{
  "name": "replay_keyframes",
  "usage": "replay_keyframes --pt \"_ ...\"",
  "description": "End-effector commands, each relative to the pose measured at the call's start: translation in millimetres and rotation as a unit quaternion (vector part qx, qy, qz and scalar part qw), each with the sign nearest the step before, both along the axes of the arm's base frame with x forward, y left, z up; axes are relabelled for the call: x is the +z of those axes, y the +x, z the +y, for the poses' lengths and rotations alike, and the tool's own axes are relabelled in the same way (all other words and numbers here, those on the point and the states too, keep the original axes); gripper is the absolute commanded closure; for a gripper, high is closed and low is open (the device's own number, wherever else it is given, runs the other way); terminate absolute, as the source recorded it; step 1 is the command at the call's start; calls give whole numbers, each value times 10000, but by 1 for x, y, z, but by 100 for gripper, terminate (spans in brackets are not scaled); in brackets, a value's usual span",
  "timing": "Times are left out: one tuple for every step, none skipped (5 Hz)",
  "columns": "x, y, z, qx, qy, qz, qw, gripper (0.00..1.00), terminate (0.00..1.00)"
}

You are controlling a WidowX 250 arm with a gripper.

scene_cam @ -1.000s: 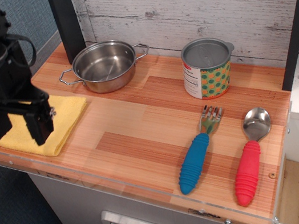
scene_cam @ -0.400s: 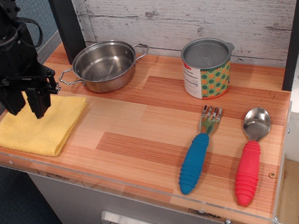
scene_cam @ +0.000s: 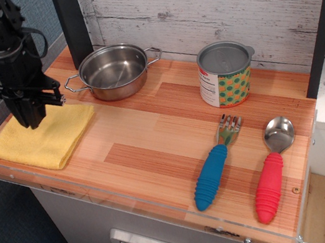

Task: Put the dish towel next to the fork

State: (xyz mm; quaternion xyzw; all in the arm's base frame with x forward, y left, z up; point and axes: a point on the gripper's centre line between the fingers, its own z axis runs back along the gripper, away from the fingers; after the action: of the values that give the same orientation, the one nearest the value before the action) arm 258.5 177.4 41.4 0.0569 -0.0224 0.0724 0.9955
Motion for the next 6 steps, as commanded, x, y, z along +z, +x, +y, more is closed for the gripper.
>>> replay_keyframes --pt "-7 10 15 173 177 -335 9991 100 0" --pt "-12 13 10 92 284 -321 9990 100 0" --pt "-16 15 6 196 288 -396 9986 100 0" --pt "-20 16 1 245 254 -362 9987 100 0" --pt "-22 18 -6 228 142 -406 9988 100 0" --pt "-25 20 -16 205 91 -463 9987 100 0"
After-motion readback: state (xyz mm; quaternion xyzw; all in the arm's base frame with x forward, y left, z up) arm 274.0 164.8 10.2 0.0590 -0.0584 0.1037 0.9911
